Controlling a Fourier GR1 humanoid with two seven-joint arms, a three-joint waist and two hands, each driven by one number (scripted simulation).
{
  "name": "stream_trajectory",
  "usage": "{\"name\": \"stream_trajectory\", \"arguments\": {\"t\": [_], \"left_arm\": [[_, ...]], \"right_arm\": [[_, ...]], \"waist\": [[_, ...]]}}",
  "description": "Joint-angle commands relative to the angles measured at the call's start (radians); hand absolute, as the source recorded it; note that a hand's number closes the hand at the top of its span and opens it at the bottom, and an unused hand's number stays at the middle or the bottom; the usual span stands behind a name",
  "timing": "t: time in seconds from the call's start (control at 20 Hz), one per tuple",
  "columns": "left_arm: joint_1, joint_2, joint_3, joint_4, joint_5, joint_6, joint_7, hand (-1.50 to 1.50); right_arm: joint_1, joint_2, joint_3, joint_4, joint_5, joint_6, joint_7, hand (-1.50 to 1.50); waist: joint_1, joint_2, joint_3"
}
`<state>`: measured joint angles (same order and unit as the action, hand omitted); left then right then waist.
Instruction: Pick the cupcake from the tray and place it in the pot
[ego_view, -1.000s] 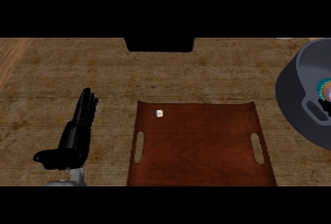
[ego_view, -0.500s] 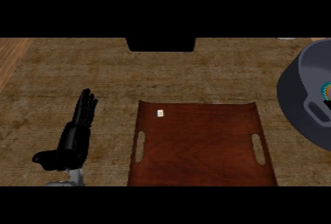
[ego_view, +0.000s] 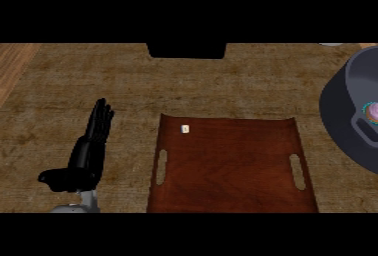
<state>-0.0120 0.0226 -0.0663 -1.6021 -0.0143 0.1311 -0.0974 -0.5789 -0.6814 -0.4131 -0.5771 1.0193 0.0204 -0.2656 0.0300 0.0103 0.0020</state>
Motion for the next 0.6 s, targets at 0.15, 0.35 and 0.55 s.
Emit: {"name": "stream_trajectory", "arguments": {"t": [0.15, 0.35, 0.55], "left_arm": [[-0.002, 0.016, 0.029, 0.01, 0.025, -0.02, -0.019, 0.0], [0.003, 0.015, 0.024, 0.002, 0.018, -0.013, -0.004, 0.0], [0.026, -0.001, 0.01, -0.012, -0.004, 0.013, -0.005, 0.0]], "right_arm": [[-0.053, -0.012, -0.13, 0.169, -0.156, 0.028, -0.226, -1.5], [-0.112, 0.04, -0.287, 0.152, -0.34, 0.058, -0.274, -1.5], [-0.11, -0.024, -0.397, 0.221, -0.455, 0.155, -0.311, -1.5]], "waist": [[0.002, 0.002, 0.002], [-0.012, -0.007, 0.003], [-0.011, -0.003, 0.002]]}}
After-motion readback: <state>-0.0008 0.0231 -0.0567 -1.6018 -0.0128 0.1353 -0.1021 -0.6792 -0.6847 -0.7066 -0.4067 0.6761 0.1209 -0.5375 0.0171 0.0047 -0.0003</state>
